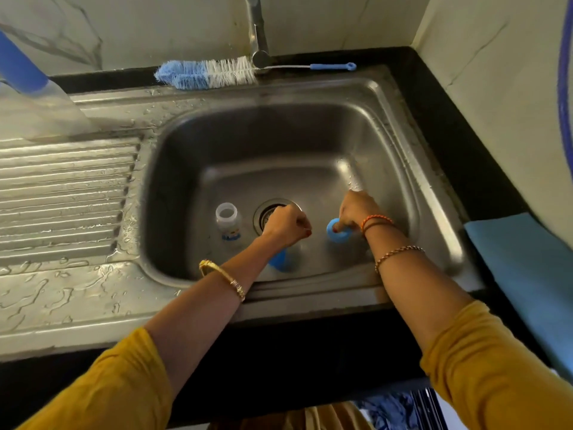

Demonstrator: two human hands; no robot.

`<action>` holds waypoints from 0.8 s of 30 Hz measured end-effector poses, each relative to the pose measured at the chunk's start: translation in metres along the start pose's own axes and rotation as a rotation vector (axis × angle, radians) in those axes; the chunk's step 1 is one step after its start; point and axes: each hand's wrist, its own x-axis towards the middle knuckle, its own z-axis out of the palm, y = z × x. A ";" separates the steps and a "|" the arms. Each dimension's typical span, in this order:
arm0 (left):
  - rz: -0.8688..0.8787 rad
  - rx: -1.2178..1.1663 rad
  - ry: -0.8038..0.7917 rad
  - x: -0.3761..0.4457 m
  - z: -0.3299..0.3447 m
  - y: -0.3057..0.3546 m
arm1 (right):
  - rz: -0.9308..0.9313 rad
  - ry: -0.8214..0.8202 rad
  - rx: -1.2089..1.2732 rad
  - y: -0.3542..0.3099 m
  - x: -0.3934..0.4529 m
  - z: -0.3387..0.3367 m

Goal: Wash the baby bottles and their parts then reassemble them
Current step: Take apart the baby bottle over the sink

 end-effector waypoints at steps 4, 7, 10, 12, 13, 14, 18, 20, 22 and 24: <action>0.013 0.077 -0.046 0.010 0.016 -0.001 | 0.035 -0.013 -0.003 -0.001 0.003 0.009; 0.013 0.112 -0.088 0.013 0.023 -0.001 | 0.047 -0.021 0.004 -0.001 0.009 0.013; -0.021 0.113 -0.083 0.014 0.024 -0.003 | 0.045 -0.013 0.003 -0.001 0.013 0.014; -0.042 0.124 -0.104 0.013 0.027 -0.005 | 0.039 -0.006 -0.006 -0.001 0.014 0.014; -0.047 0.131 -0.119 0.012 0.028 -0.005 | 0.038 -0.007 -0.012 -0.001 0.014 0.014; -0.052 0.134 -0.134 0.011 0.030 -0.005 | 0.039 -0.011 -0.018 0.000 0.013 0.013; -0.069 0.101 -0.177 0.011 0.037 -0.008 | 0.028 -0.015 -0.039 0.000 0.015 0.010; -0.067 0.097 -0.211 0.011 0.038 -0.008 | 0.014 -0.016 -0.047 -0.001 0.016 0.008; -0.060 0.082 -0.215 0.012 0.037 -0.008 | 0.000 -0.022 -0.040 -0.002 0.017 0.007; -0.050 0.074 -0.178 0.012 0.034 -0.006 | -0.017 0.002 -0.013 -0.002 0.018 0.006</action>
